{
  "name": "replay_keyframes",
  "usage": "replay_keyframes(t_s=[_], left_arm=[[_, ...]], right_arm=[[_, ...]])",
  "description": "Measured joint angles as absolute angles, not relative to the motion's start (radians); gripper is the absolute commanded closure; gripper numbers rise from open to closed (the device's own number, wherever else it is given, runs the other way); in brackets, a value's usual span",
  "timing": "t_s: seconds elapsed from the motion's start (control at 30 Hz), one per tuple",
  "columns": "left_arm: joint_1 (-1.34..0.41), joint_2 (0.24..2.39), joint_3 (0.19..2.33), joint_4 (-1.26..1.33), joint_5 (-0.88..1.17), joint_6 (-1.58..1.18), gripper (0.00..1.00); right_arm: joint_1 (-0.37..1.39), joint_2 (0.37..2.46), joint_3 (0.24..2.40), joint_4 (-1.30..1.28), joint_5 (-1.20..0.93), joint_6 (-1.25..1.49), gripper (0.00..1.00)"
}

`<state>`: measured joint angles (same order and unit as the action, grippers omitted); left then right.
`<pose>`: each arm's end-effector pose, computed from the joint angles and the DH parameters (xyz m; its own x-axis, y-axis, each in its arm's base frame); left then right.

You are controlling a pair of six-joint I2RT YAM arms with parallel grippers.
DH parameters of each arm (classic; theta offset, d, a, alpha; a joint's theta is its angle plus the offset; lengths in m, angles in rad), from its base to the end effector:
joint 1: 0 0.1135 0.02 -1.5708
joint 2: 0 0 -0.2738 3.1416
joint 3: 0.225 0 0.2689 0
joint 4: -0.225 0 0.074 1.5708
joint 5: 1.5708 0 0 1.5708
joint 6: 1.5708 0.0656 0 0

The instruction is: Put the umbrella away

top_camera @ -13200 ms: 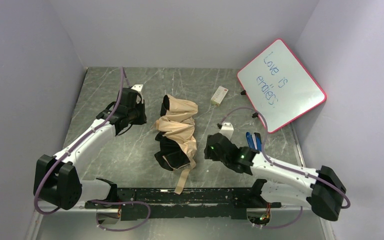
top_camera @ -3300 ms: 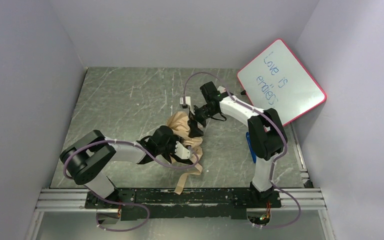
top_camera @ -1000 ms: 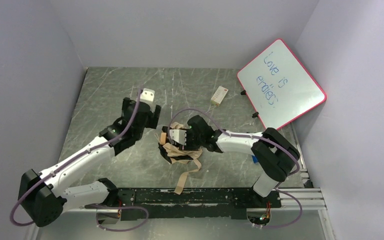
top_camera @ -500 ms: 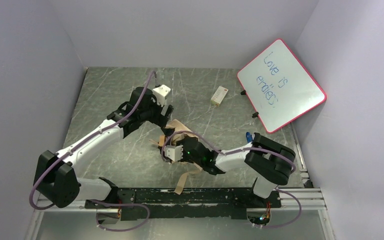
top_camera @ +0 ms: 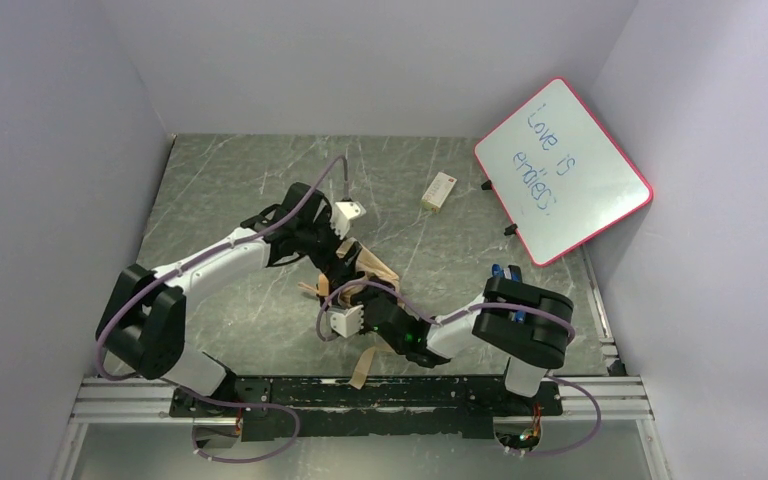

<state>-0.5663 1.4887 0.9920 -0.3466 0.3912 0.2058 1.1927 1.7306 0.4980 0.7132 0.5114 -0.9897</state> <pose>0.2787 -0.2068 0.2137 -0.4719 0.5239 -0.7092 0.8238 0.5486 -0.1429 0.1483 0.2865 0.0913 0.4458 -0.8524 -0.2735 -0.5120 0.0079 -0.8590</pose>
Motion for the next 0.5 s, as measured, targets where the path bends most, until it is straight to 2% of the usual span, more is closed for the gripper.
replay_keyframes(t_s=[0.3, 0.5], left_arm=[[-0.566, 1.526, 0.991, -0.418, 0.581, 0.478, 0.03], [-0.566, 1.547, 0.99, -0.416, 0.609, 0.627, 0.03]], right_arm=[[1.205, 1.711, 0.491, 0.69, 0.513, -0.986, 0.9], [1.208, 1.705, 0.486, 0.687, 0.509, -0.981, 0.9]])
